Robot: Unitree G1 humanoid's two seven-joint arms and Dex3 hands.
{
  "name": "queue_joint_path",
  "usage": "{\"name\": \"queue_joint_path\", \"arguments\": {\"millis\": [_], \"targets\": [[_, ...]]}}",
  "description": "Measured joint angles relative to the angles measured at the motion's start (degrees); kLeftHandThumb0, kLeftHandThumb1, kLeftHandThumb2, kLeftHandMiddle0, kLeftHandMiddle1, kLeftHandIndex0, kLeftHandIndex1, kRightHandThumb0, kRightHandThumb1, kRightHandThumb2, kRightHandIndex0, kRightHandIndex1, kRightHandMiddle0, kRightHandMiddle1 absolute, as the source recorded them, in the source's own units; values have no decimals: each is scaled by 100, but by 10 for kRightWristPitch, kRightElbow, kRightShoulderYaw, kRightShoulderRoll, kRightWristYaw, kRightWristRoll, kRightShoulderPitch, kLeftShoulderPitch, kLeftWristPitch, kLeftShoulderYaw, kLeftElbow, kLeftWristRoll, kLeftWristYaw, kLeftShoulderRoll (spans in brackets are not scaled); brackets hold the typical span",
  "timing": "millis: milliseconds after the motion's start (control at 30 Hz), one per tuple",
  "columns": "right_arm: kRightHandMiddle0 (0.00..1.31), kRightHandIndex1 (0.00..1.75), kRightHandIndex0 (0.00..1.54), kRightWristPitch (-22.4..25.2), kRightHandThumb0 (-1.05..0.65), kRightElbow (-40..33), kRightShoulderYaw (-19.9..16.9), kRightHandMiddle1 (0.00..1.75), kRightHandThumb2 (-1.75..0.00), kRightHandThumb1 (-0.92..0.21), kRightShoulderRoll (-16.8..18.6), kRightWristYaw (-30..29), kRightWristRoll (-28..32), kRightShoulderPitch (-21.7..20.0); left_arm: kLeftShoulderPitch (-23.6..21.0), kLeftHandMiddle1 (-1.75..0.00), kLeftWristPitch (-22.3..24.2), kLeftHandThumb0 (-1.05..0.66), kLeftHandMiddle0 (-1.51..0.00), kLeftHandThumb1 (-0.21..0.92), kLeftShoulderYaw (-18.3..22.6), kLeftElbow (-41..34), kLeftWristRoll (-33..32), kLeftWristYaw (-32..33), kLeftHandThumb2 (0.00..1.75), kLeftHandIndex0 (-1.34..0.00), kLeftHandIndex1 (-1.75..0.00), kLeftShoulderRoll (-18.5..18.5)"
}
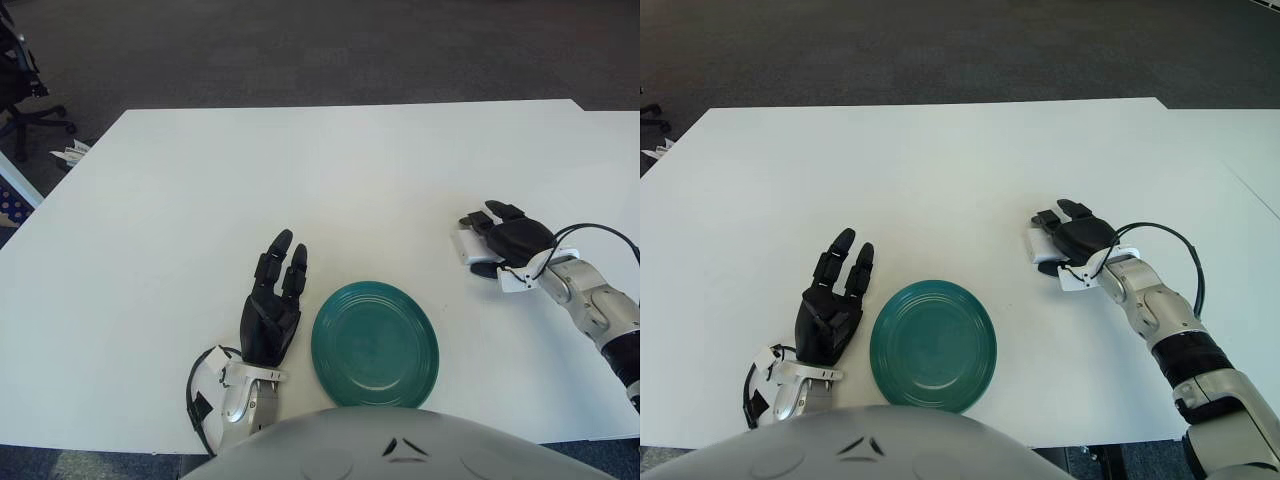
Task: Put the charger into the plate.
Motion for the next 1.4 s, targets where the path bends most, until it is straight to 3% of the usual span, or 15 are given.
{"name": "queue_joint_path", "arguments": {"millis": [267, 500, 600, 633, 667, 767, 867, 967, 1167, 1400], "targets": [[0, 3, 39, -7, -99, 97, 31, 68, -78, -92, 10, -47, -7, -58, -1, 0, -1, -104, -10, 92, 0, -1, 2, 0, 113, 0, -40, 0], [0, 5, 43, -10, -97, 141, 50, 71, -75, -92, 13, -66, -6, -82, -2, 0, -1, -105, -9, 92, 1, -1, 1, -1, 113, 0, -39, 1], [1, 81, 31, -14, -93, 169, 57, 102, -71, -92, 18, -79, -6, -91, -2, 0, 0, -105, -9, 92, 1, 0, -2, -2, 113, 0, -37, 1], [2, 115, 29, -15, -91, 182, 60, 122, -70, -92, 19, -85, -6, -97, -3, 0, 2, -105, -8, 92, 1, -1, -3, -3, 113, 0, -36, 1], [12, 136, 37, -18, -84, 191, 62, 141, -63, -92, 19, -91, -6, -101, -3, 0, 3, -105, -8, 92, 1, -1, -3, -3, 113, 0, -35, 1], [29, 162, 49, -29, -72, 214, 67, 164, -54, -92, 23, -111, -5, -111, -5, 0, 5, -105, -7, 92, 3, 0, -5, -5, 113, 0, -34, 1], [34, 171, 56, -38, -50, 241, 73, 171, -77, -74, 30, -132, -4, -124, -7, 0, 5, -105, -7, 92, 5, 0, -6, -5, 113, 0, -33, 2], [36, 173, 60, -46, -43, 261, 78, 173, -85, -68, 33, -146, -4, -134, -8, 0, 6, -105, -7, 92, 7, 0, -6, -5, 113, 0, -32, 2], [36, 174, 64, -28, -40, 203, 65, 175, -88, -66, 19, -124, 19, -102, -12, 0, 7, -105, -7, 92, 11, 1, -5, -5, 113, 0, -33, 3], [37, 175, 68, -7, -40, 178, 59, 175, -90, -64, 14, -100, 29, -93, -19, 0, 10, -105, -8, 92, 16, 6, -5, -5, 113, 0, -35, 3]]}}
